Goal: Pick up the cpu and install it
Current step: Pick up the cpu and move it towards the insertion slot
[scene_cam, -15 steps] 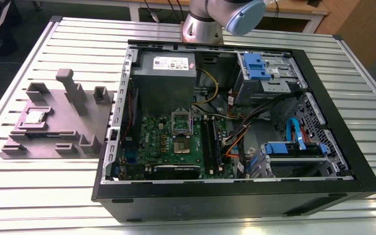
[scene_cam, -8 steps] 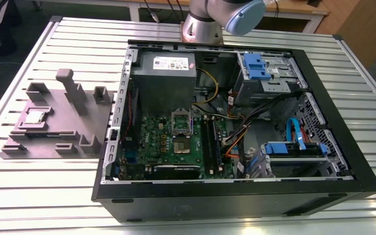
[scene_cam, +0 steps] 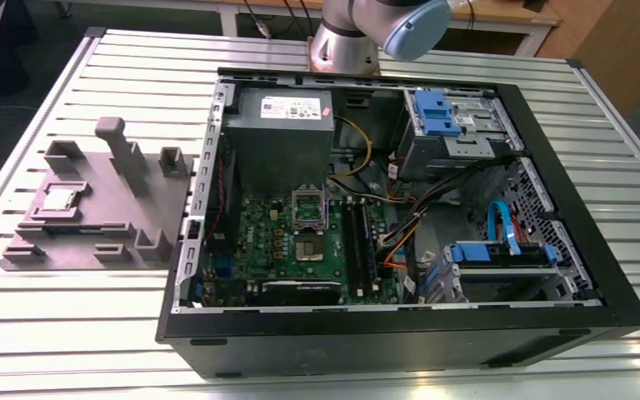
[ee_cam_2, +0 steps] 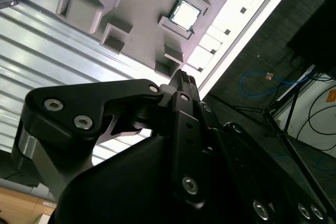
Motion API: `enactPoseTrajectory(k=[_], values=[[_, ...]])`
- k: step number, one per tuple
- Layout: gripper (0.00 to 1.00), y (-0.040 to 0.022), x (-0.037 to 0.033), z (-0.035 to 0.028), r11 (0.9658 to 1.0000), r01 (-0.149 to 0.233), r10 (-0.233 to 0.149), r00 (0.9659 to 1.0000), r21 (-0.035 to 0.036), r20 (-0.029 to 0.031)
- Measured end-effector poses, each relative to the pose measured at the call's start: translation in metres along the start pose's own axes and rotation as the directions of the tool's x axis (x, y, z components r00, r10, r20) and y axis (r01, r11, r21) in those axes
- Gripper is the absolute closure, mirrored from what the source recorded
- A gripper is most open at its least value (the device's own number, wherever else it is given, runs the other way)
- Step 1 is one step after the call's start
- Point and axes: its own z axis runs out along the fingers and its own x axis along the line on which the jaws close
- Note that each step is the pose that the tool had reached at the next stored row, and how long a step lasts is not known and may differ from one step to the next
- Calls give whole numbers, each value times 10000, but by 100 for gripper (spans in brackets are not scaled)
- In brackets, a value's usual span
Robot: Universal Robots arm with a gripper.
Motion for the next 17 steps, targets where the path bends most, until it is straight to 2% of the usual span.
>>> enactPoseTrajectory(k=[11,12,13,15,16,17], values=[[89,0,0,1,10000,0,0,10000,0,0],[84,0,0,1,10000,0,0,10000,0,0],[84,0,0,1,10000,0,0,10000,0,0],[71,0,0,1,10000,0,0,10000,0,0],[71,0,0,2,10000,0,0,10000,-1,0],[65,0,0,2,10000,0,0,10000,-1,0]])
